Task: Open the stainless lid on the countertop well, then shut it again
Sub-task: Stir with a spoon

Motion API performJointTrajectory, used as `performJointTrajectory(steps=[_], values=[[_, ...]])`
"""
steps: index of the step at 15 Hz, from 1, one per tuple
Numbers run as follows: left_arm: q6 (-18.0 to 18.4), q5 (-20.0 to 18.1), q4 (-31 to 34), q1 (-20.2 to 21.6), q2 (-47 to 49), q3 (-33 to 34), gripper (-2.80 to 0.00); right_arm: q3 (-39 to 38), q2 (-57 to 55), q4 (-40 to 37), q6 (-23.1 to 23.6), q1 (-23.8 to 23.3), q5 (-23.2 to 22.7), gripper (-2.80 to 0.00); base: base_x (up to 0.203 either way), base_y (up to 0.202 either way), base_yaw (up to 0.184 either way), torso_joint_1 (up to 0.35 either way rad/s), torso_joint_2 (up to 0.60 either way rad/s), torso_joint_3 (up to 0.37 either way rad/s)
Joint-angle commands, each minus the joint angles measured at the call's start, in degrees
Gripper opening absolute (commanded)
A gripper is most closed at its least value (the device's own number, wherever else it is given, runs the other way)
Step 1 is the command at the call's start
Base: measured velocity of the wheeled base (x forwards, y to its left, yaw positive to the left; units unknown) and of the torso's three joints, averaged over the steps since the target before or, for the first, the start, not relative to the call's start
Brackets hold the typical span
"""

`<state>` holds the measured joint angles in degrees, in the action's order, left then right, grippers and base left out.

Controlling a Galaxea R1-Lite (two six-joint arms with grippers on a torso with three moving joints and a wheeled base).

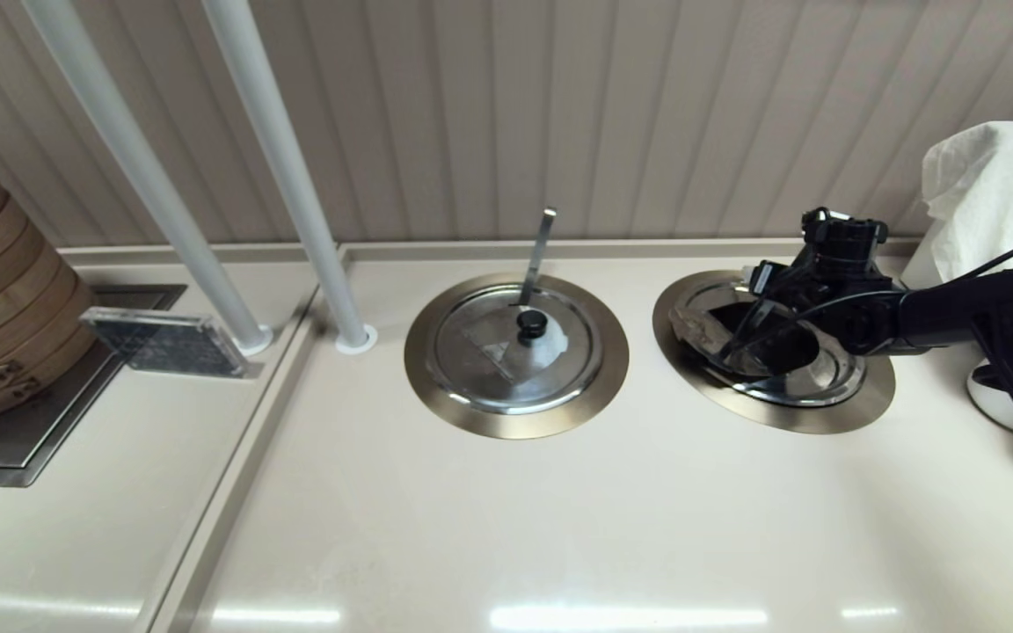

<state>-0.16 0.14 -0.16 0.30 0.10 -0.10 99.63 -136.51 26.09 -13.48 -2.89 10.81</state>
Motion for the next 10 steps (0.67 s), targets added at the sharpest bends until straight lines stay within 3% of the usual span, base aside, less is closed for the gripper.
performJointTrajectory(steps=[1,2,3,4,10], values=[[0.0,0.0,0.0,0.0,0.0,0.0,-2.80,0.2,-0.5,0.2,-0.2,0.1,0.4,0.00,0.000,0.000,0.000,0.000,0.00,0.000],[0.0,0.0,0.0,0.0,0.0,0.0,-2.80,0.4,-0.3,0.2,-0.2,0.2,0.6,0.00,0.000,0.000,0.000,0.000,0.00,0.000],[0.0,0.0,0.0,0.0,0.0,0.0,-2.80,0.9,-0.3,0.2,-0.2,0.3,1.2,-0.96,0.000,0.000,0.000,0.000,0.00,0.000],[0.0,0.0,0.0,0.0,0.0,0.0,-2.80,1.0,-0.4,0.3,-0.3,0.4,1.8,-2.80,0.000,0.000,0.000,0.000,0.00,0.000],[0.0,0.0,0.0,0.0,0.0,0.0,-2.80,-1.1,1.6,1.8,-1.9,0.9,1.9,-2.80,0.000,0.000,0.000,0.000,0.00,0.000]])
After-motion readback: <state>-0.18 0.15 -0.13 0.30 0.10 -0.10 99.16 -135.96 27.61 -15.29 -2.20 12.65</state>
